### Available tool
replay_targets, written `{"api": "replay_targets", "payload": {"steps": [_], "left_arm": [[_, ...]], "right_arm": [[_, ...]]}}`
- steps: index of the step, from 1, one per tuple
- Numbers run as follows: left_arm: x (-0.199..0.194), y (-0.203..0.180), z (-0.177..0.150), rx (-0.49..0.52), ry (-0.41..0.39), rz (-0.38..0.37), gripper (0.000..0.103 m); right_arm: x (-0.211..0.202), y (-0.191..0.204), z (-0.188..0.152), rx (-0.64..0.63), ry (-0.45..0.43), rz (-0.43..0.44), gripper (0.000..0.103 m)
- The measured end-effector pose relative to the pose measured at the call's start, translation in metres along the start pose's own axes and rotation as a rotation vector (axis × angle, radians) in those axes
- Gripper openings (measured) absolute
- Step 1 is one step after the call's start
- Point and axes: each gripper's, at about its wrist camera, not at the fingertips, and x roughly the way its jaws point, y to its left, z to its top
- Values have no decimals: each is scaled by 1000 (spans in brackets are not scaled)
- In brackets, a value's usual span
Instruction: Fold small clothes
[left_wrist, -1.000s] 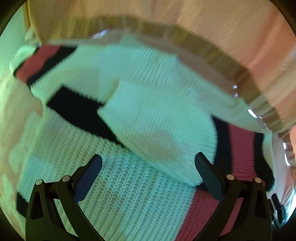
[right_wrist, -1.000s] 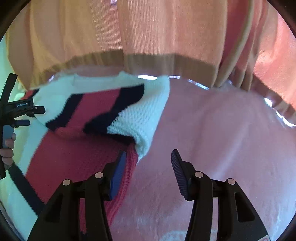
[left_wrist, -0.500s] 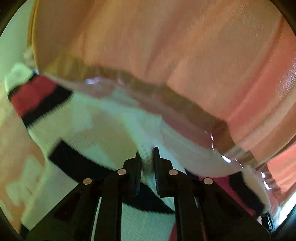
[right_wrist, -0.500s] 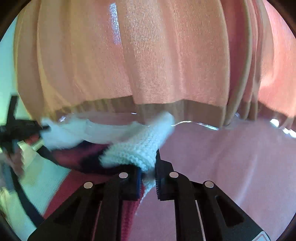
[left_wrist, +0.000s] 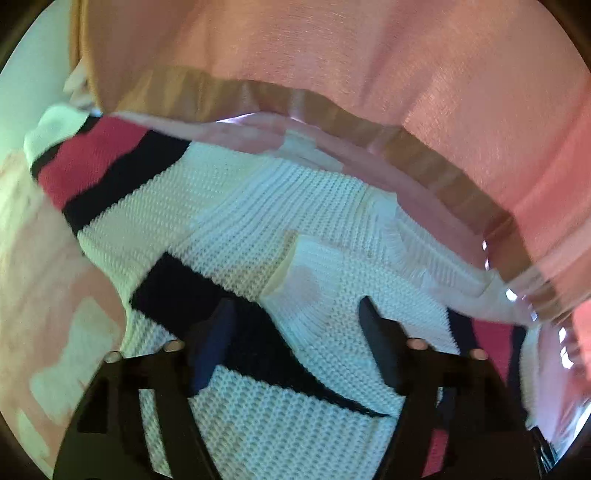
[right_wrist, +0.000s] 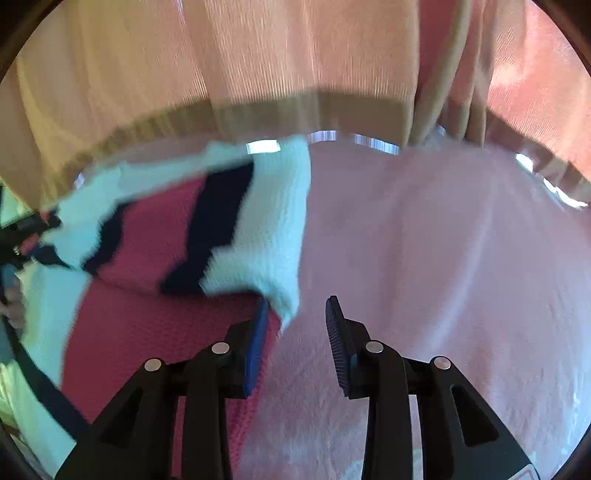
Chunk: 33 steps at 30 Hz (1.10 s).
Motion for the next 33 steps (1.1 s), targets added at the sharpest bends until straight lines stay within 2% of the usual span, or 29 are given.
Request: {"api": "replay_targets", "payload": {"steps": [1, 2, 3, 5, 7, 8, 9, 10, 11, 12, 14, 16, 19, 20, 21, 22, 24, 25, 28, 29, 31, 33], "left_arm": [[-2, -1, 2, -13, 13, -21, 75], [-2, -1, 1, -23, 22, -30, 79], [0, -4, 3, -37, 33, -32, 82], [12, -9, 7, -45, 84, -26, 80], [17, -11, 7, -57, 103, -12, 61], [17, -16, 7, -21, 76, 19, 53], [17, -20, 7, 18, 70, 16, 29], [18, -25, 9, 50, 73, -4, 7], [15, -31, 14, 76, 65, -52, 7], [7, -35, 18, 86, 32, -74, 7], [-14, -46, 30, 129, -55, -114, 7], [-23, -51, 39, 149, -99, -115, 7], [8, -32, 35, 147, -32, -8, 7], [24, -19, 30, 123, 16, 19, 7], [31, -12, 28, 109, 31, 25, 8], [32, -8, 25, 107, 24, 20, 8], [28, -10, 24, 148, 7, 34, 8], [26, -12, 25, 157, -3, 32, 8], [31, -8, 25, 140, 9, 30, 9], [33, -7, 26, 138, 6, 33, 9], [36, -8, 28, 140, 3, 37, 10], [34, -10, 27, 140, 0, 39, 10]], "right_arm": [[-7, -2, 1, 4, -30, 2, 46], [-8, -2, 7, 15, -52, 15, 50], [-5, -3, 8, 24, -55, 40, 53], [14, 5, 17, 20, -26, 96, 53], [37, 12, 20, 0, 9, 108, 53], [50, 15, 17, -16, 46, 100, 53], [58, 19, 13, -19, 76, 95, 49], [63, 18, 11, -9, 96, 98, 33], [60, 14, 9, 13, 70, 101, 23], [53, 11, 10, 24, 42, 118, 19], [26, 11, 18, 31, -60, 150, 19], [19, 12, 18, -14, -100, 123, 21], [59, 4, 1, -24, 72, 65, 32], [60, -4, -5, 31, 58, 89, 34], [57, -7, -4, 56, 52, 80, 40], [51, -6, 2, 67, 46, 69, 41], [29, 2, 21, 46, -62, 74, 43], [26, 7, 30, 24, -85, 76, 43], [47, 26, 61, -27, -83, 68, 42], [62, 32, 70, -30, -72, 91, 39], [86, 41, 77, -47, -20, 139, 0], [113, 45, 75, -84, 60, 122, 0]]}}
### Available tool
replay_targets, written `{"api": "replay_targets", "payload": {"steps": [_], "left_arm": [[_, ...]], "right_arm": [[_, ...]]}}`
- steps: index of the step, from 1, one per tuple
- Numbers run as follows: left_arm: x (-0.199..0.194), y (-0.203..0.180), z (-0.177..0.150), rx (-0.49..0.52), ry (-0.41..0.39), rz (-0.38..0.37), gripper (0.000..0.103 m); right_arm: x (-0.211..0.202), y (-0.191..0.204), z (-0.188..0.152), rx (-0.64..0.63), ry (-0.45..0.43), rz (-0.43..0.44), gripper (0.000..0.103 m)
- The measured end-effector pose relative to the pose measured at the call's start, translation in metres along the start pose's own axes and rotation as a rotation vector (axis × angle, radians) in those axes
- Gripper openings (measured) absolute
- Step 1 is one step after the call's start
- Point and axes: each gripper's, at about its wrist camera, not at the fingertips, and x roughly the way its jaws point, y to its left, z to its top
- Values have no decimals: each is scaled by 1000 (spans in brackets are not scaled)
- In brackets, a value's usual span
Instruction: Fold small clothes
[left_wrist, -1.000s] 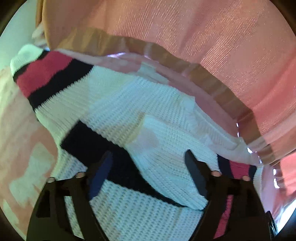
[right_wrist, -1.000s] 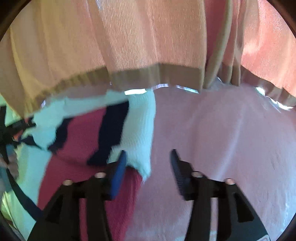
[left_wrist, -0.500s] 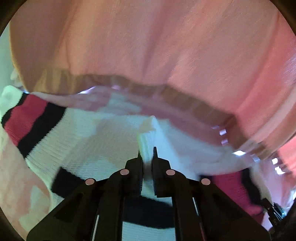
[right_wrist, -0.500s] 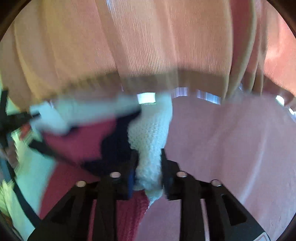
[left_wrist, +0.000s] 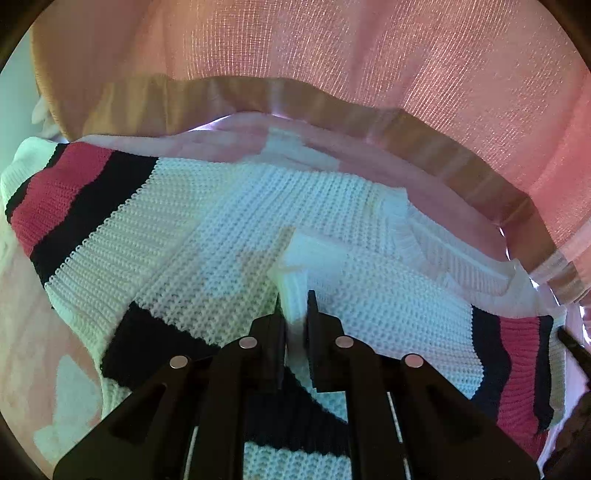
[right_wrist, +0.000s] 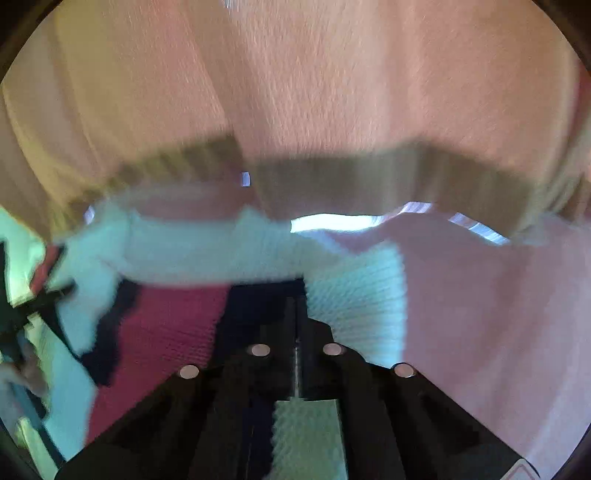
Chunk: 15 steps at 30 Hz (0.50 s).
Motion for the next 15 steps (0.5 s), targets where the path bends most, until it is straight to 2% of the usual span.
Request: {"api": "replay_targets", "payload": {"steps": [1, 2, 4, 5, 6, 8, 10, 11, 12, 14, 15], "left_arm": [[2, 0, -1, -2, -2, -3, 11], [4, -1, 0, -3, -3, -4, 11], [5, -2, -1, -4, -9, -6, 11], [5, -2, -1, -2, -13, -2, 11], [6, -3, -1, 2, -19, 4, 11], [7, -6, -1, 6, -26, 19, 11], [7, -6, -1, 2, -30, 28, 11], [7, -7, -1, -2, -31, 31, 11], [7, -7, -1, -1, -31, 32, 11], [6, -5, -2, 2, -34, 26, 12], [6, -5, -3, 5, -36, 22, 12]], "right_arm": [[11, -6, -2, -9, 5, -30, 0], [9, -13, 0, 0, -31, -38, 0], [-2, -17, 3, 37, -51, -96, 0], [-11, -14, 3, 64, -68, -85, 0], [-25, 0, 2, 74, -93, -5, 0], [-28, 41, -3, -19, -80, 93, 0], [-14, 78, -7, -106, -27, 141, 0], [-1, 93, -8, -143, 7, 152, 0], [14, 105, -10, -179, 31, 107, 0], [17, 102, -9, -139, -4, 86, 0], [10, 97, -5, -70, -2, 94, 0]]}}
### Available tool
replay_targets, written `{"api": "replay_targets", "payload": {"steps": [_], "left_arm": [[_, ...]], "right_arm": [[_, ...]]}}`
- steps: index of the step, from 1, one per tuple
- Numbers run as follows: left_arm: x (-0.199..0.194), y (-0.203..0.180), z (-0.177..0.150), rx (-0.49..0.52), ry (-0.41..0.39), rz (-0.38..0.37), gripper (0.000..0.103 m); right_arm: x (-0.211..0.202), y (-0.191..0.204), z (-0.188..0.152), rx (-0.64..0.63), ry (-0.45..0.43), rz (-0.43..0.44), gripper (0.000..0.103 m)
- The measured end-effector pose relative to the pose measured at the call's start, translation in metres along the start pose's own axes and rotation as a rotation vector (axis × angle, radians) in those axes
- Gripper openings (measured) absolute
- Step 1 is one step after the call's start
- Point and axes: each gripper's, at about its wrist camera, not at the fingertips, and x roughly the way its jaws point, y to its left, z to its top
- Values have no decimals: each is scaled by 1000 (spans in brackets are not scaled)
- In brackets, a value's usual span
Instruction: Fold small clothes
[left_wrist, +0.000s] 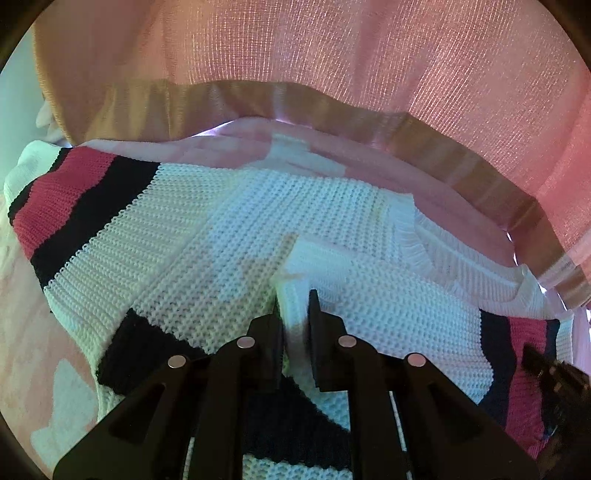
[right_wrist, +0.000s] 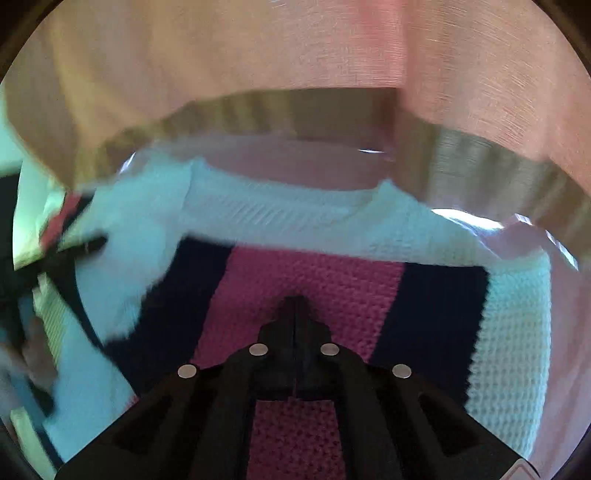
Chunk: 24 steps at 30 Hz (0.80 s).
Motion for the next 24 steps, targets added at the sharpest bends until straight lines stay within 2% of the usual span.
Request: {"api": "replay_targets", "payload": {"steps": [2, 4, 5, 6, 8, 9, 10, 11, 12, 13, 15, 19, 20, 23, 24], "left_arm": [[0, 2, 0, -2, -2, -10, 12], [-1, 4, -1, -10, -3, -20, 12], [-2, 5, -1, -13, -4, -23, 13], [-4, 5, -2, -20, -5, -28, 14], [-15, 9, -2, -44, -23, -41, 18], [-22, 11, -2, -53, -39, -46, 22], [-33, 17, 1, -66, -67, -55, 30], [-42, 22, 4, -78, -86, -57, 34], [-56, 34, 10, -107, -118, -56, 50], [-69, 47, 15, -142, -150, -57, 66], [-88, 87, 28, -231, -208, -27, 86], [-94, 183, 48, -430, -220, 54, 87], [-91, 214, 52, -478, -214, 108, 87], [-78, 278, 63, -544, -196, 233, 86], [-74, 291, 65, -559, -193, 252, 85]], "right_arm": [[-19, 2, -5, 14, -15, 34, 0], [-25, 3, -19, -36, -2, 0, 0], [-20, -3, -30, -61, 39, -47, 0], [-23, -11, -35, -63, 20, -28, 0], [-39, -24, -40, -42, 19, -47, 0], [-59, -29, -47, -38, 14, -91, 2], [-75, -30, -51, -43, 2, -101, 8], [-88, -30, -55, -48, -9, -99, 8], [-110, -31, -65, -55, -29, -99, 8], [-124, -31, -74, -68, -37, -105, 8], [-144, -33, -95, -92, -50, -122, 11], [-149, -27, -127, -81, -62, -156, 14], [-146, -24, -131, -79, -62, -151, 14], [-134, -15, -146, -84, -63, -125, 19], [-127, -8, -147, -88, -58, -117, 23]]}}
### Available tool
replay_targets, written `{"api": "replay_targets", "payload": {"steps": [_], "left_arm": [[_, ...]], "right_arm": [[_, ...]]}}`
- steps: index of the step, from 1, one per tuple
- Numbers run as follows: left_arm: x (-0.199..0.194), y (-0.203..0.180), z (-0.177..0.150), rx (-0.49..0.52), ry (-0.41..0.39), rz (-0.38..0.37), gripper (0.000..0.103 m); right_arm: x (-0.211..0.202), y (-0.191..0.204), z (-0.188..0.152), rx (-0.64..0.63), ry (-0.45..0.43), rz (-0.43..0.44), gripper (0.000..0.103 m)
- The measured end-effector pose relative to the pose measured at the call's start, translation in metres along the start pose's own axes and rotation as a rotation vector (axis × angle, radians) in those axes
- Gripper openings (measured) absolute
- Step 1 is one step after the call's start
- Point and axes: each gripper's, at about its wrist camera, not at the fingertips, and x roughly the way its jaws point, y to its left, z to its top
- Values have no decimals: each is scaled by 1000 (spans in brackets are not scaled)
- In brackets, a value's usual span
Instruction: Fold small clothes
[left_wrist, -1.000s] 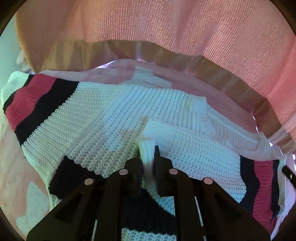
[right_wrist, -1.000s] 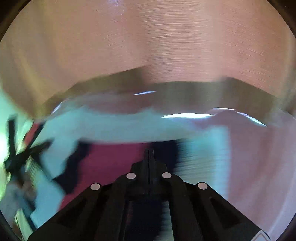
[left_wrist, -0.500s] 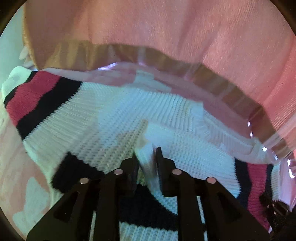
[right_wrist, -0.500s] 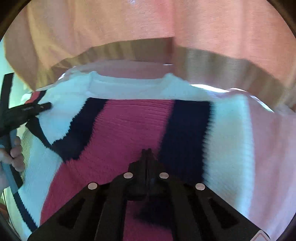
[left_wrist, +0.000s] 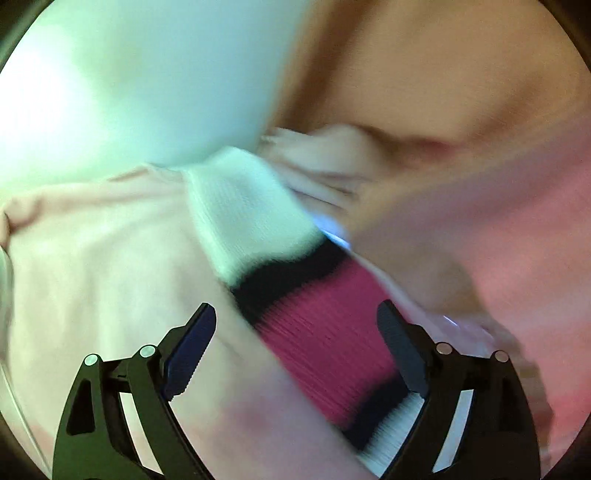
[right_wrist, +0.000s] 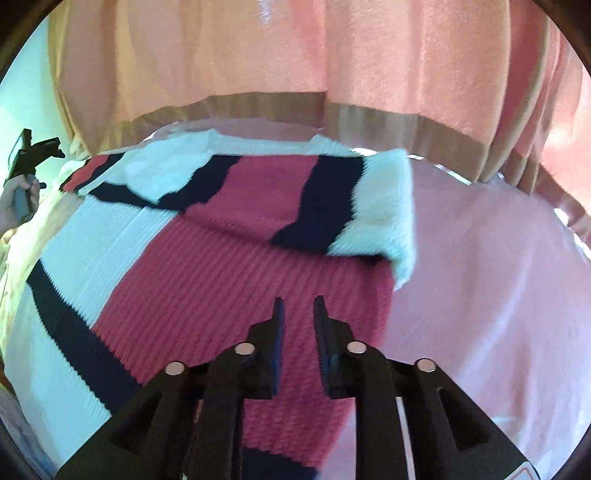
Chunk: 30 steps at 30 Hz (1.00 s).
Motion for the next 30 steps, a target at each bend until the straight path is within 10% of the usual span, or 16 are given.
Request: {"api": "replay_targets", "payload": {"steps": [5, 12, 16, 22, 26, 30], "left_arm": [[46, 28, 21, -33, 29, 50, 81], [67, 23, 16, -1, 21, 55, 10], [15, -13, 9, 110, -119, -9, 8], [-135, -126, -47, 369, -261, -311, 7], [-217, -211, -140, 590, -207, -528, 8], [-215, -270, -244, 717, -46, -580, 17]], "right_arm": [[16, 29, -8, -48, 3, 27, 26], [20, 35, -13, -53, -5, 19, 33], [20, 34, -12, -45, -10, 22, 33], [11, 23, -6, 18, -37, 50, 34], [-2, 16, -3, 42, -70, 50, 37], [-7, 7, 0, 68, -61, 35, 42]]}}
